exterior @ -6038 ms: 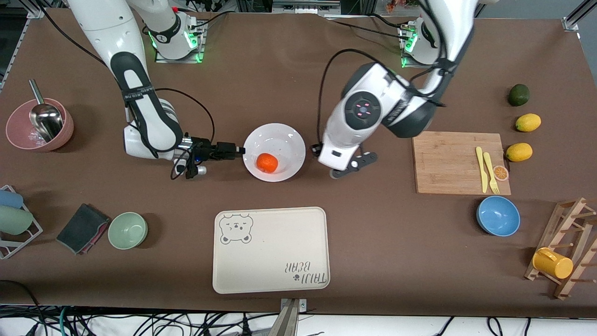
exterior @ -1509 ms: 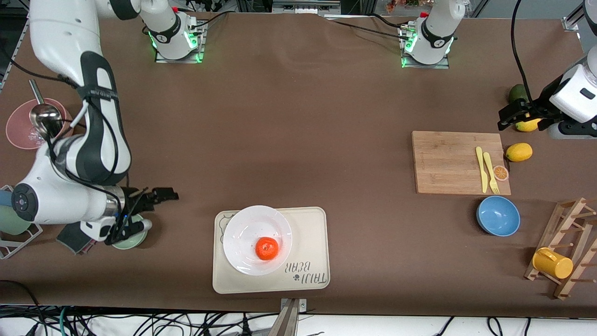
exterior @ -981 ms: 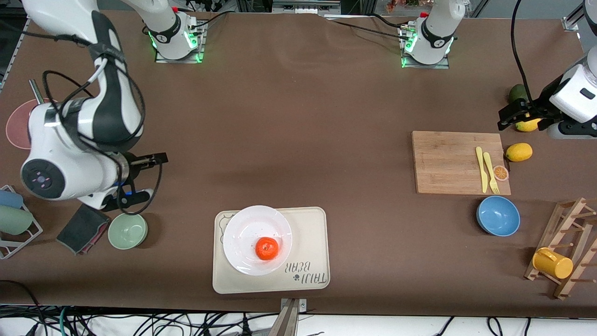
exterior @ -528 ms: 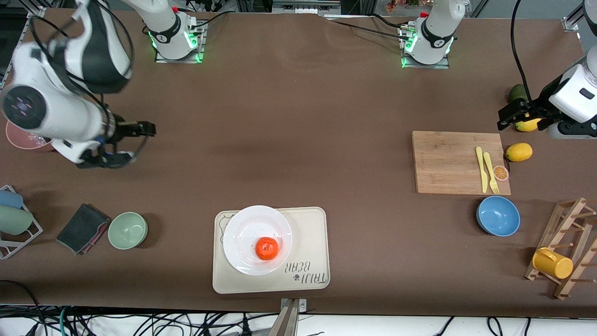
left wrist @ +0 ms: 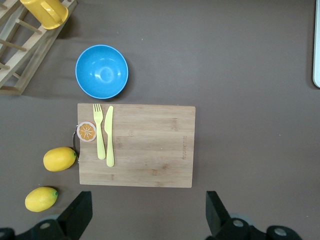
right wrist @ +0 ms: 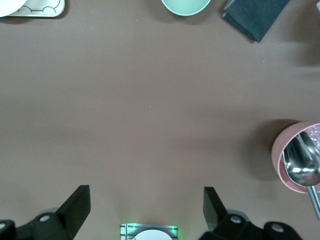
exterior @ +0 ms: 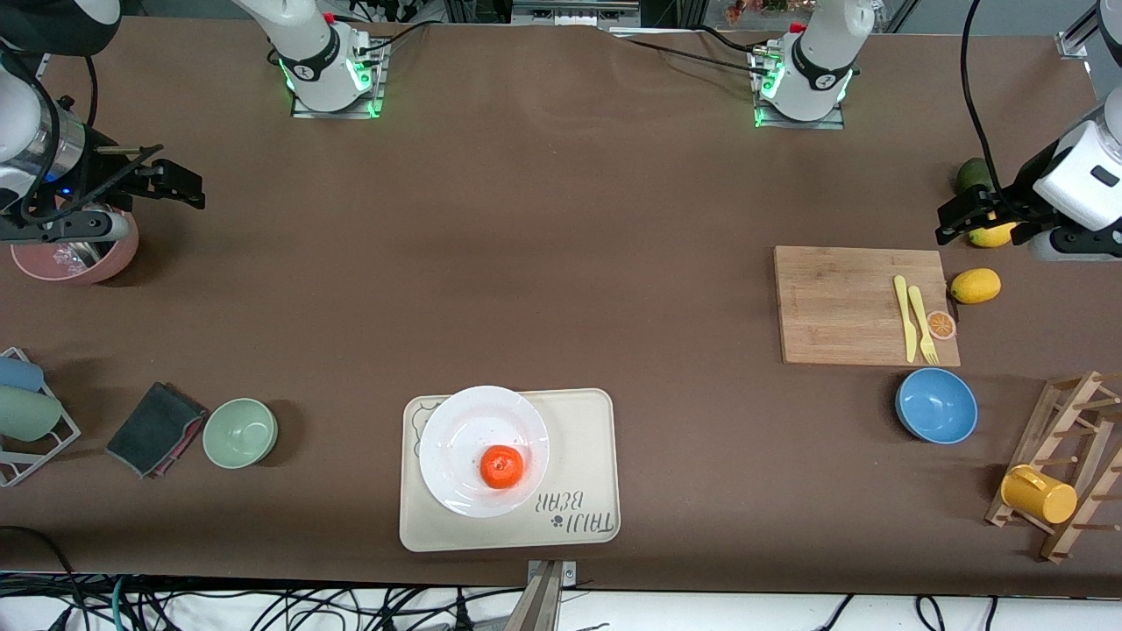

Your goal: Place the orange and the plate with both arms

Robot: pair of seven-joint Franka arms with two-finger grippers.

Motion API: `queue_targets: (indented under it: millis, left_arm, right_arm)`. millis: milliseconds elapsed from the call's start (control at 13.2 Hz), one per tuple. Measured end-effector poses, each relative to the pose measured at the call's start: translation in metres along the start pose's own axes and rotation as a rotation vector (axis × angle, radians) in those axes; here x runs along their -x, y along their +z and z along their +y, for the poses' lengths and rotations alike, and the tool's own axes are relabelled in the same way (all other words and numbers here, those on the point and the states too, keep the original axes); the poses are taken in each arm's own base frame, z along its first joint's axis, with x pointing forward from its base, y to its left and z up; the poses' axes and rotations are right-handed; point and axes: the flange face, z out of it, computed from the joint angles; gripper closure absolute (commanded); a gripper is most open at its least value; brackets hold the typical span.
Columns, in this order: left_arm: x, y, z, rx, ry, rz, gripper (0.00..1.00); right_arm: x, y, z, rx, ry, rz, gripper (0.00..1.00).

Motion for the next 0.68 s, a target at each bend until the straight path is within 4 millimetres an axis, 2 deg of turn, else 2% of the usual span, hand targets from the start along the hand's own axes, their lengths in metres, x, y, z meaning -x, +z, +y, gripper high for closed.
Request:
queue_targets:
  millis: [226,528,679]
  left_arm:
    - [0.000,0.000,-0.009,0.000,-0.015,0.000,0.00]
    - [0.000,0.000,-0.009,0.000,-0.015,0.000,0.00]
    - [0.000,0.000,-0.009,0.000,-0.015,0.000,0.00]
  right_arm:
    - [-0.005,-0.001,0.001,0.002,0.003,0.003,0.00]
    - [-0.009,-0.008,0.018,0.000,0.036,0.016,0.00]
    - [-0.011,-0.005,0.017,0.000,0.036,0.009,0.00]
